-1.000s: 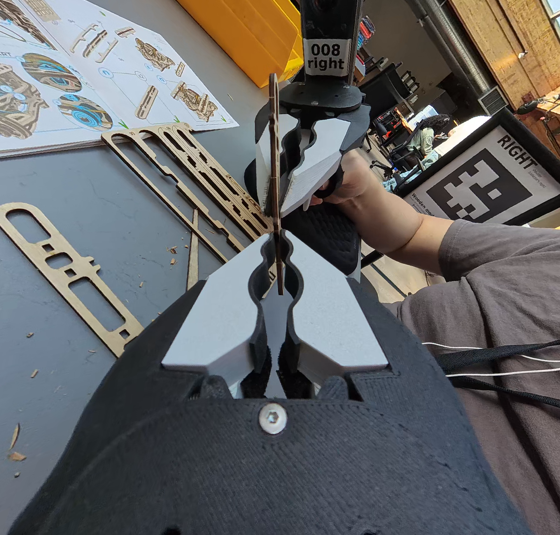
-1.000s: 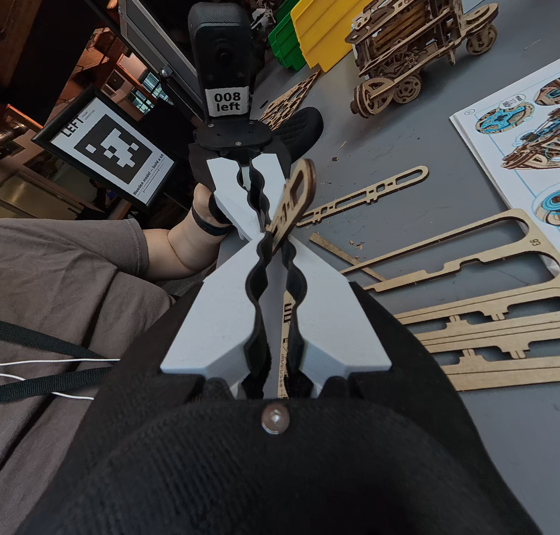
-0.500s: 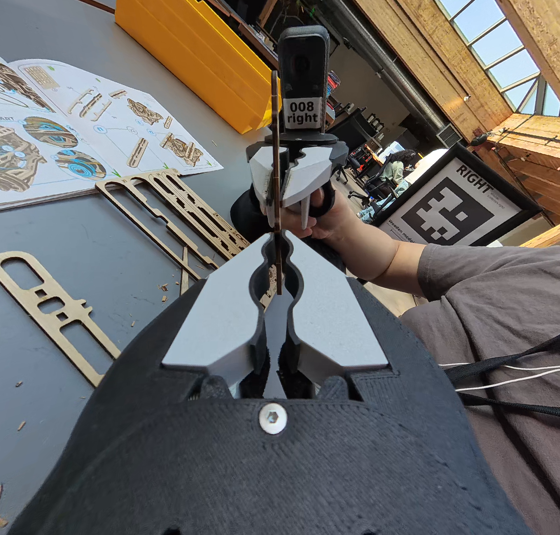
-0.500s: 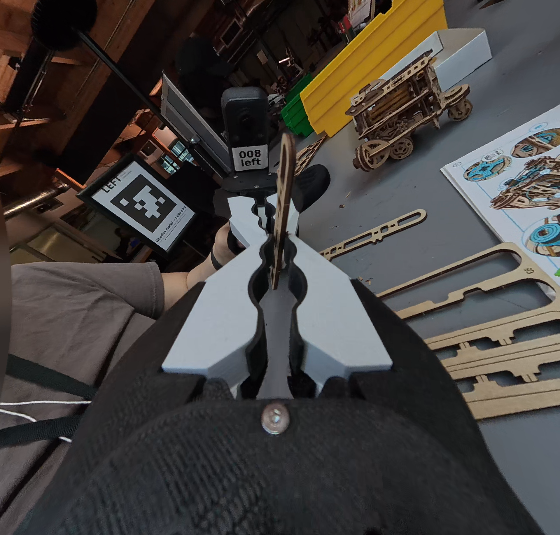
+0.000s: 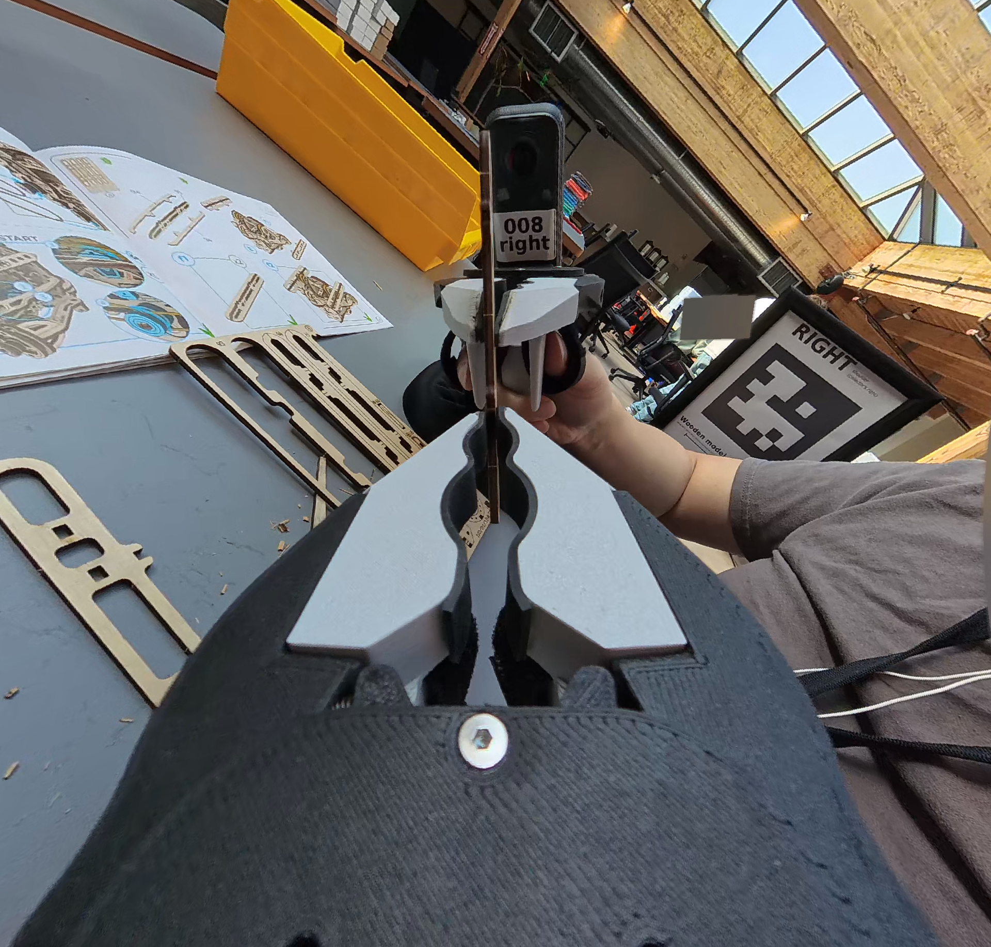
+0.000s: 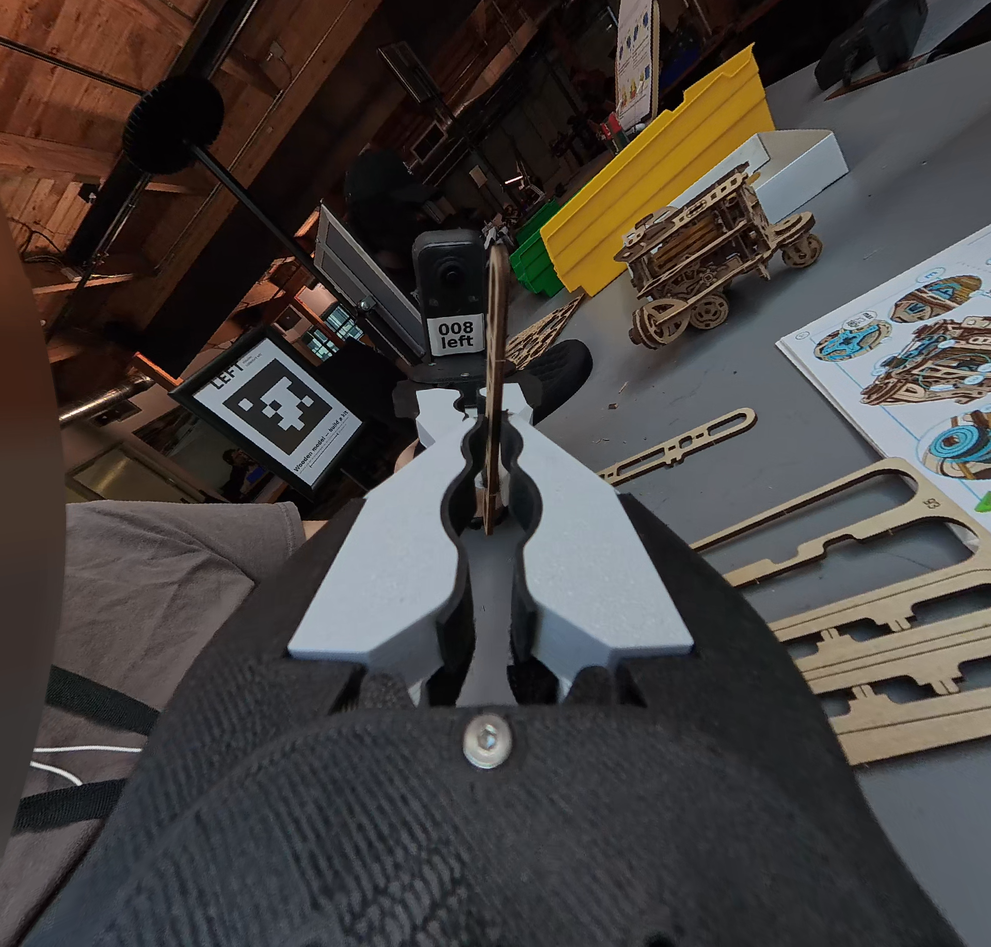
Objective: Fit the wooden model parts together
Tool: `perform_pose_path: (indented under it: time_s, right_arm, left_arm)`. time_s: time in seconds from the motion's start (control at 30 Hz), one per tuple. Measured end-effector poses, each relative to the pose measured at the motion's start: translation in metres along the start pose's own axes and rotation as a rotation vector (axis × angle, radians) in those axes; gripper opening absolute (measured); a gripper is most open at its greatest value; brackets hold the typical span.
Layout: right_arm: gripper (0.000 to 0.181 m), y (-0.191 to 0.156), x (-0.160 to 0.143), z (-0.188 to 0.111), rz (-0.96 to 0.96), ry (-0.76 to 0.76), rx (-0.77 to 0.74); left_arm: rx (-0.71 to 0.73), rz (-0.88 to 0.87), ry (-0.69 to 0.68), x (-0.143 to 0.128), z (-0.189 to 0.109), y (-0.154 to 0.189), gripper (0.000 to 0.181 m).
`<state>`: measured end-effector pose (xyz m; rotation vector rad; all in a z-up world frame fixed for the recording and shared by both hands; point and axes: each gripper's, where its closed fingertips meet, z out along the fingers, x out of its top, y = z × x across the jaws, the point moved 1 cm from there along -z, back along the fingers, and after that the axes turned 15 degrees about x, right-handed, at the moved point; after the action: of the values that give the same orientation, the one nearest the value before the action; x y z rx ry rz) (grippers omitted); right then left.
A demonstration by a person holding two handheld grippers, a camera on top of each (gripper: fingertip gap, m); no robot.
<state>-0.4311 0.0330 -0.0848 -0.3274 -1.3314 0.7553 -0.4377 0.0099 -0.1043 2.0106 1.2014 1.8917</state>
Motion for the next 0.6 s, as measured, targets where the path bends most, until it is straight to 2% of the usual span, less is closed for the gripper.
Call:
perform_pose_path:
  time_s: [0.3, 0.43, 0.6]
  right_arm:
    - [0.000, -0.004, -0.002, 0.000, -0.013, -0.040, 0.037]
    - [0.002, 0.003, -0.010, -0.003, -0.051, -0.117, -0.021]
    - [0.002, 0.006, -0.009, -0.004, -0.058, -0.112, -0.045]
  left_arm:
    - [-0.027, -0.034, -0.010, -0.002, -0.002, 0.006, 0.000]
    - [-0.018, -0.052, -0.037, -0.007, -0.002, 0.005, 0.000]
    - [0.019, -0.009, -0.032, -0.007, -0.001, 0.004, 0.001]
